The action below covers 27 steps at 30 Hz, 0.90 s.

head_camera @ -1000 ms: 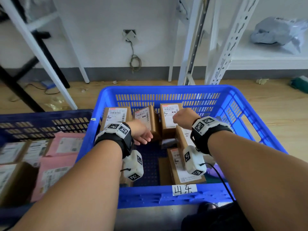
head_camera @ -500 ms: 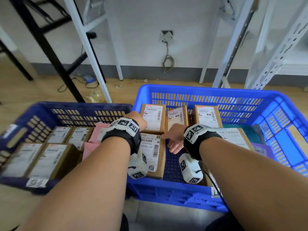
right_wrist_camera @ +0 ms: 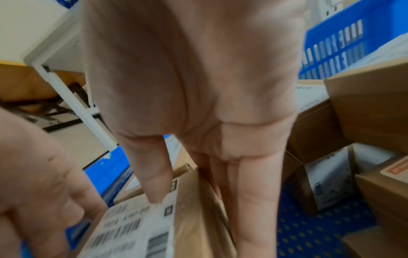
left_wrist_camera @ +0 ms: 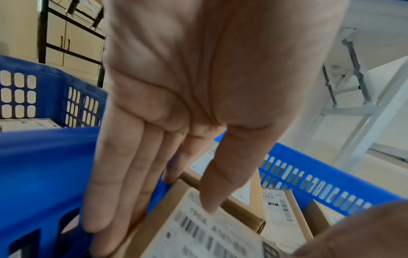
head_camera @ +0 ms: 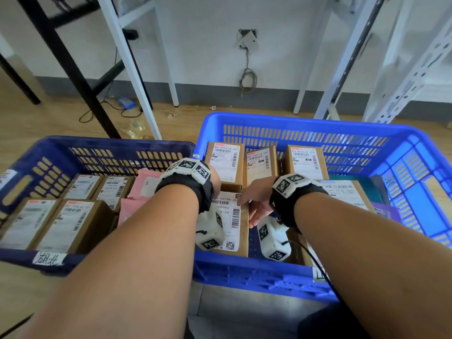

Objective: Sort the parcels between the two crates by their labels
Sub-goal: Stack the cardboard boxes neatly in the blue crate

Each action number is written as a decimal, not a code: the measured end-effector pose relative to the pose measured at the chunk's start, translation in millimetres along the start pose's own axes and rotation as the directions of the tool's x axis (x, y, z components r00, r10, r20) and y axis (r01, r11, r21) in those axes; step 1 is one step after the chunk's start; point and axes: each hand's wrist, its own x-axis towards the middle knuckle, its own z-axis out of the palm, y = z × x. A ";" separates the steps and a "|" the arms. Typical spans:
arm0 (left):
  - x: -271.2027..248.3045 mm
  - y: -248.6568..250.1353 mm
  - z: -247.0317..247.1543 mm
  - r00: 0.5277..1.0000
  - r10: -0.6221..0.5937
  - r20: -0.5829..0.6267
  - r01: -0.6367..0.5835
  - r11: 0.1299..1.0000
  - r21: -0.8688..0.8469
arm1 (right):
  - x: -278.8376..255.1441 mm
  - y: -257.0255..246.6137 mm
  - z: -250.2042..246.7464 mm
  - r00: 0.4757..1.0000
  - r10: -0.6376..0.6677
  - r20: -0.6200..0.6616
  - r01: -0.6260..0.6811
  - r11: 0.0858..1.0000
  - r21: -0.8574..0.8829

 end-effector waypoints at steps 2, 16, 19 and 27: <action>-4.7 -0.5 -4.3 1.000 0.013 0.028 -0.012 0.998 -0.069 | -6.4 3.3 -8.2 0.999 -0.045 -0.009 0.045 0.999 -0.027; -26.6 36.9 -6.9 0.952 0.265 0.152 -0.045 0.615 -0.788 | -87.6 46.2 -95.6 0.958 -0.253 -0.133 0.278 0.932 0.233; -32.4 49.4 -6.3 0.920 0.378 0.102 -0.080 0.436 -0.897 | -94.4 62.7 -112.0 0.938 -0.286 -0.195 0.336 0.889 0.312; -40.8 85.3 -8.0 0.922 0.365 -0.126 -0.185 0.130 -0.974 | -102.7 93.1 -143.0 0.875 -0.378 -0.302 0.476 0.783 0.400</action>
